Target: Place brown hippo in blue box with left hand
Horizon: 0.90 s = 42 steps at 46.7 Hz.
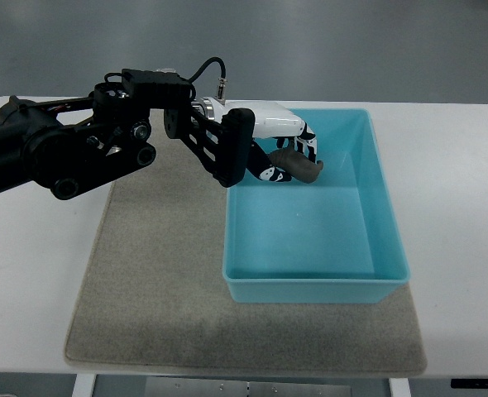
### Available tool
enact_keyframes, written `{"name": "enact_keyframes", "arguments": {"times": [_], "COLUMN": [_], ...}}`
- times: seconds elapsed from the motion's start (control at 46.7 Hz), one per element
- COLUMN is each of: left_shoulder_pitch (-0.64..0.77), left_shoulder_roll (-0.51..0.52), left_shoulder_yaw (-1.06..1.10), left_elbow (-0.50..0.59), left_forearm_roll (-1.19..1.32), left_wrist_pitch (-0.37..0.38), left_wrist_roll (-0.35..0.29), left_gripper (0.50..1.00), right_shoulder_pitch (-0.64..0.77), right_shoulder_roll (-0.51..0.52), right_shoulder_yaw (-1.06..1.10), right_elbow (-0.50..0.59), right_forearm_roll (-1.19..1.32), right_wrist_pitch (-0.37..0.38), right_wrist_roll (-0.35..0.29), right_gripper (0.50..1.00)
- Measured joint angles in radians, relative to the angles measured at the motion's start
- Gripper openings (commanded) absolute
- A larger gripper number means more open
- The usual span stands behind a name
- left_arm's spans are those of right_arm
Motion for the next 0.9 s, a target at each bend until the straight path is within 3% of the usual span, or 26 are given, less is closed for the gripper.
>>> {"name": "enact_keyframes", "arguments": {"times": [0.086, 0.343, 0.492, 0.749, 0.899], "left_shoulder_pitch": [0.014, 0.054, 0.054, 0.052, 0.050], "left_shoulder_roll": [-0.015, -0.016, -0.013, 0.025, 0.034], "left_shoulder_yaw": [0.001, -0.002, -0.018, -0.020, -0.034], "left_elbow": [0.011, 0.011, 0.010, 0.013, 0.013], "left_forearm_roll": [0.015, 0.038, -0.023, -0.394, -0.430], "left_wrist_pitch": [0.000, 0.015, 0.018, 0.014, 0.017], "left_wrist_roll": [0.000, 0.000, -0.001, -0.002, -0.002], "left_gripper": [0.500, 0.987, 1.000, 1.000, 1.000], "right_shoulder_pitch": [0.000, 0.000, 0.000, 0.000, 0.000], "right_shoulder_roll": [0.000, 0.000, 0.000, 0.000, 0.000], "right_shoulder_yaw": [0.000, 0.000, 0.000, 0.000, 0.000], "right_elbow": [0.000, 0.000, 0.000, 0.000, 0.000], "right_forearm_roll": [0.000, 0.000, 0.000, 0.000, 0.000], "right_wrist_pitch": [0.000, 0.000, 0.000, 0.000, 0.000], "right_wrist_roll": [0.000, 0.000, 0.000, 0.000, 0.000], "right_gripper": [0.936, 0.936, 0.936, 0.936, 0.936]}}
